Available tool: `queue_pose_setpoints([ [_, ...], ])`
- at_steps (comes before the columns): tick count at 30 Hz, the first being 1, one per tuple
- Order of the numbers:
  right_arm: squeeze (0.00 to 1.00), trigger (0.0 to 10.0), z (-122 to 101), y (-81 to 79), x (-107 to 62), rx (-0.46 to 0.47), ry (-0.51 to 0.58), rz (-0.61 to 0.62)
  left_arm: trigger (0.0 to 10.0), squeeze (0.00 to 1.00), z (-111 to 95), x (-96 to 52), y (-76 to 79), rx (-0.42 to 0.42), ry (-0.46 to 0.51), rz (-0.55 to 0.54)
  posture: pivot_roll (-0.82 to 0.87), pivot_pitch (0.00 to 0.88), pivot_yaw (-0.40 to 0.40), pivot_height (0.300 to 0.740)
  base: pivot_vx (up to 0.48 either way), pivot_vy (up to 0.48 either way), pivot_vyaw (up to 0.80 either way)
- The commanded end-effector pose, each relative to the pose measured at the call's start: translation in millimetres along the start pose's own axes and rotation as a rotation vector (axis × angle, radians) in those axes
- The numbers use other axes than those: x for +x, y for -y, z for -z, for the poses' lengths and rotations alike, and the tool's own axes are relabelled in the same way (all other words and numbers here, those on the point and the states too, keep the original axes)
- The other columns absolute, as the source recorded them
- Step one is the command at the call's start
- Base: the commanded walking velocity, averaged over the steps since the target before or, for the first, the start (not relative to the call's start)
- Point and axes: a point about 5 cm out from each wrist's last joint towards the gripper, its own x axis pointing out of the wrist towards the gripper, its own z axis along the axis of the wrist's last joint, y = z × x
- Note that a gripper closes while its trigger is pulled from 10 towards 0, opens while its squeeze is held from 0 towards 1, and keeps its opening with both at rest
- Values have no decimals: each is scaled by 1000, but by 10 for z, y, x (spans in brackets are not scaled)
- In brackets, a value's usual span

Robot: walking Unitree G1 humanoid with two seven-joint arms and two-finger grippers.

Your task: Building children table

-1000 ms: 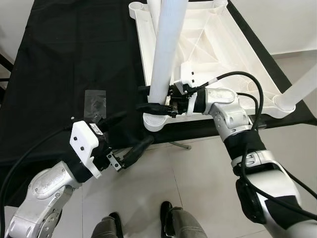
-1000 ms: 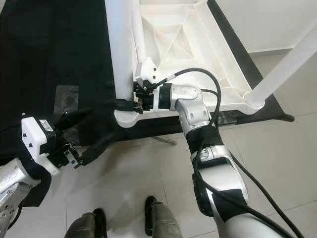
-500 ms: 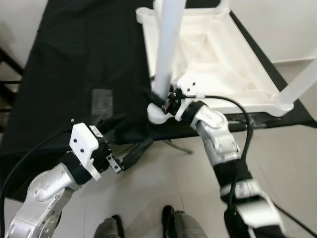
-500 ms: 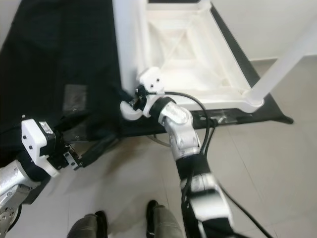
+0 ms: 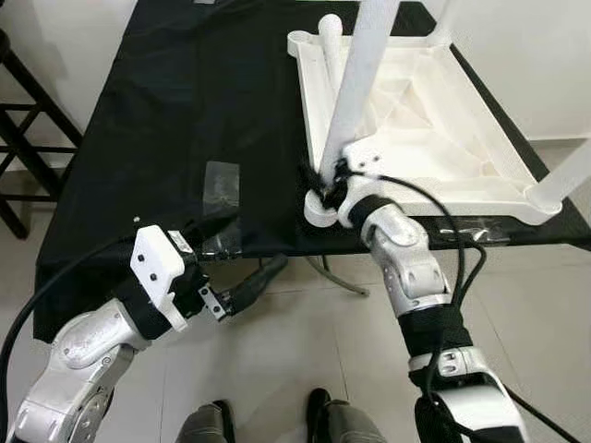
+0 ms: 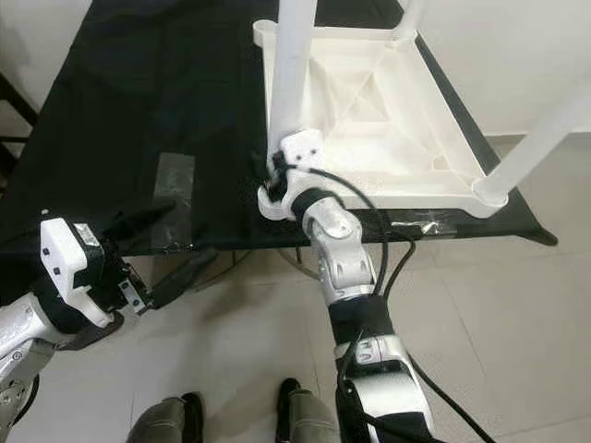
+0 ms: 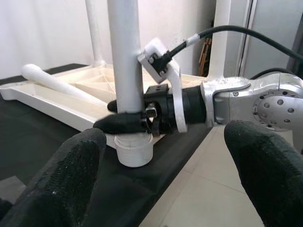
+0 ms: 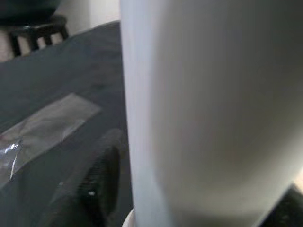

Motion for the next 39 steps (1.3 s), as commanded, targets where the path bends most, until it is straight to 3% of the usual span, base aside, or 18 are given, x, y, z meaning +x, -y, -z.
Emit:
queue_pose_setpoints([
  [1, 1000, 10000, 17, -87, 10, 16, -18, -93, 10000, 0, 26, -15, 20, -7, -5, 4, 56, 274, -76, 740, 0, 0, 0],
  [2, 247, 10000, -40, -110, 24, 10, -1, -184, 10000, 0, 24, -17, 19, -6, -5, 4, 59, 275, -76, 740, 0, 0, 0],
  [3, 0, 10000, -87, -122, 31, -3, 12, -265, 10000, 0, 23, -18, 19, -6, -5, 4, 60, 275, -75, 740, 0, 0, 0],
  [4, 0, 10000, -87, -122, 31, -3, 12, -265, 10000, 0, 23, -18, 19, -6, -5, 4, 60, 275, -75, 740, 0, 0, 0],
  [8, 0, 10000, -346, -74, 21, -128, 74, -617, 10000, 0, 21, -20, 16, -4, -6, 3, 66, 277, -77, 740, 0, 0, 0],
  [11, 0, 10000, -363, -64, -2, -173, 71, -689, 10000, 0, 21, -17, 17, -4, -7, 3, 66, 277, -77, 740, 0, 0, 0],
  [12, 0, 10000, -419, -12, -18, -214, 54, -791, 10000, 0, 15, -13, 21, -4, -6, 2, 72, 281, -82, 740, 0, 0, 0],
  [21, 0, 10000, -548, 46, 18, -199, 51, -896, 10000, 0, 5, -21, 37, -3, -9, -4, 78, 289, -90, 740, 0, 0, 0],
  [22, 0, 5451, -549, 49, 20, -191, 48, -915, 10000, 0, 4, -20, 38, -3, -8, -5, 78, 289, -90, 740, 0, 0, 0],
  [24, 0, 5098, -549, 54, 19, -184, 46, -933, 10000, 0, 3, -19, 39, -3, -8, -5, 78, 289, -92, 740, 0, 0, 0],
  [25, 0, 0, -545, 66, 19, -178, 44, -948, 10000, 0, -2, -19, 36, -2, -6, -7, 78, 290, -92, 740, 0, 0, 0],
  [34, 0, 0, -505, 113, 0, -174, 56, -961, 10000, 0, -3, -24, 36, -3, -4, -8, 66, 291, -91, 740, 0, 0, 0],
  [38, 0, 0, -411, 156, -28, -151, 54, -834, 10000, 0, 9, -24, 47, -8, -5, -5, 51, 295, -95, 740, 0, 0, 0],
  [39, 0, 0, -328, 155, -19, -117, 47, -712, 10000, 0, 14, -22, 51, -9, -6, -3, 48, 294, -96, 740, 0, 0, 0],
])
